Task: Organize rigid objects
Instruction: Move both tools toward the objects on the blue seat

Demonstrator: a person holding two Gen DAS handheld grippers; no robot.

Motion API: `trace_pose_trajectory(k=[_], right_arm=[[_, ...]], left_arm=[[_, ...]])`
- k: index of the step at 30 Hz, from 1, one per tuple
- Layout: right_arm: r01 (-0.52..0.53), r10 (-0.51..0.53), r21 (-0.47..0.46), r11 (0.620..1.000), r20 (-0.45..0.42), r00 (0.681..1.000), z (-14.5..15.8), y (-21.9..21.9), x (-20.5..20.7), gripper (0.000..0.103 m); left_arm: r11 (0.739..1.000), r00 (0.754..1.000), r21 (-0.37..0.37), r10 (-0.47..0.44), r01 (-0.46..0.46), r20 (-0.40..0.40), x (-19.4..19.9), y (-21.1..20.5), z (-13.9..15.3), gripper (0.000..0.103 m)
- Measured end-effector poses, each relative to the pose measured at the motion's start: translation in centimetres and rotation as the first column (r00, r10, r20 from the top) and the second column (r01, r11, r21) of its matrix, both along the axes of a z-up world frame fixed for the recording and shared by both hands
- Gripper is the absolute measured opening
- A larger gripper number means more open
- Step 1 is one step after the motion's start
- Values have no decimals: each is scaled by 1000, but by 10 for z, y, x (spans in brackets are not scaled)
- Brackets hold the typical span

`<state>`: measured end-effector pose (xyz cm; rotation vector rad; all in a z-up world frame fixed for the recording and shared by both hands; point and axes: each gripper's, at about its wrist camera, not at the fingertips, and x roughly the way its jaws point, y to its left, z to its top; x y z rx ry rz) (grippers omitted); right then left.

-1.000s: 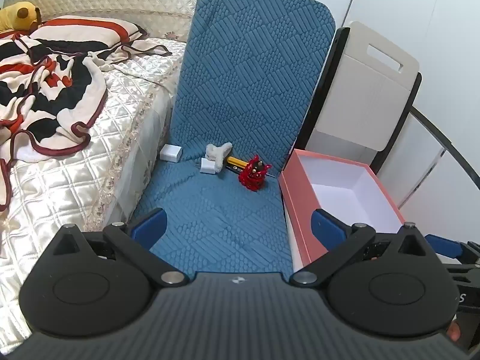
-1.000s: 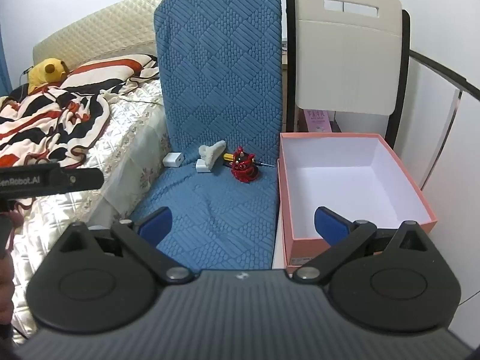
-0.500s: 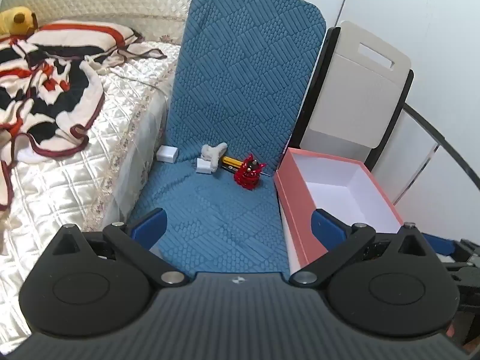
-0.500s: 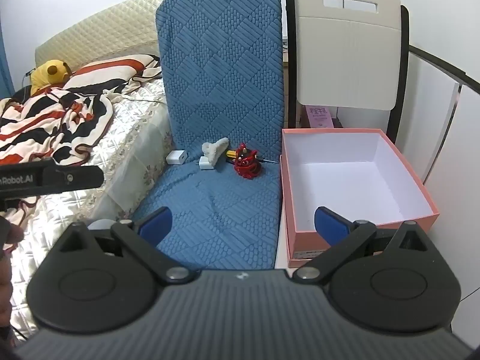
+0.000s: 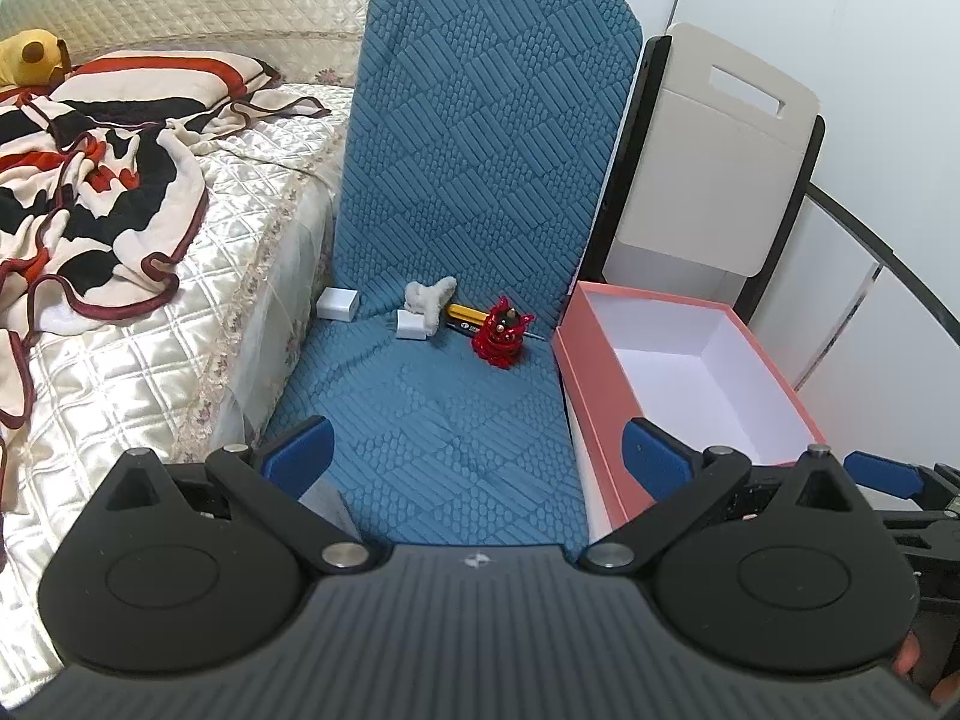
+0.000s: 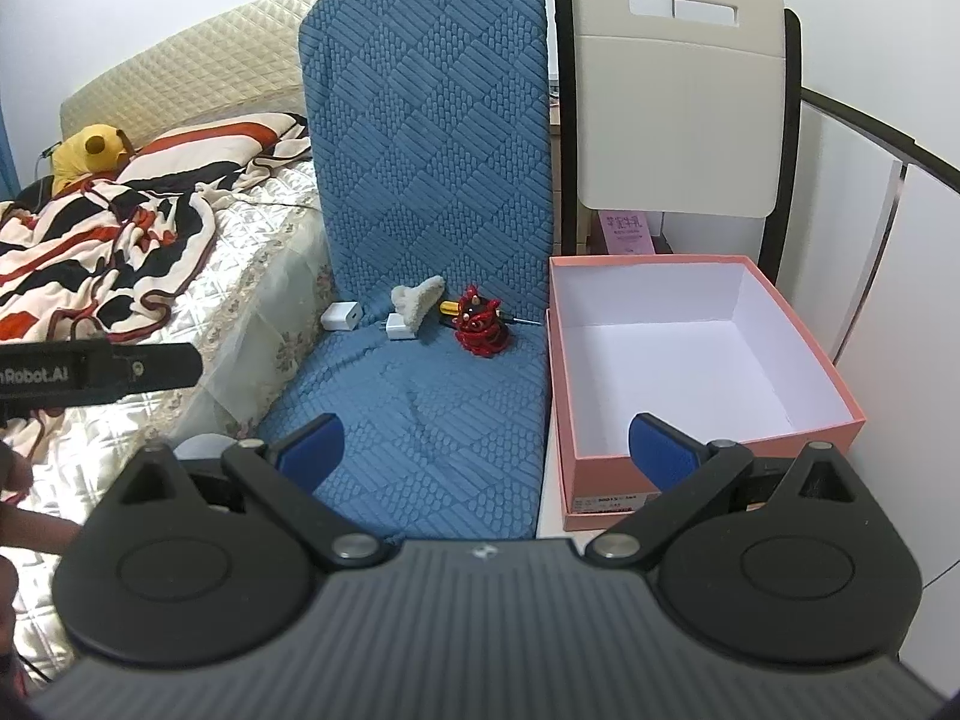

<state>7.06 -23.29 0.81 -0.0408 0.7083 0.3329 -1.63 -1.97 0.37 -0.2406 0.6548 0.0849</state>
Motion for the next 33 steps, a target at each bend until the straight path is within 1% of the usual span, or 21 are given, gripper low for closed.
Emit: trace_pose_trajectory(k=[7,23,31,33], right_arm=[[-12,11,-2,1000,-9,1000,-1,1,-1,103],[-17,17,-5,1000,-21,1000,-4,1,1,103],[-14,14,-7,1000,-36,999,-7,0,6,103],[-9,9,-4,1000,-44,999,-10,-1,7,103]], left_arm=[[1000,1000,-10,19,-19,-4,-3,3,0,103],[1000,1000,-4,22,-22,-21,2,4,-3,103],[999,998,6,38,-38,-40,7,3,-12,103],[999,998,-9,40,-41,-45,9,4,-15,103]])
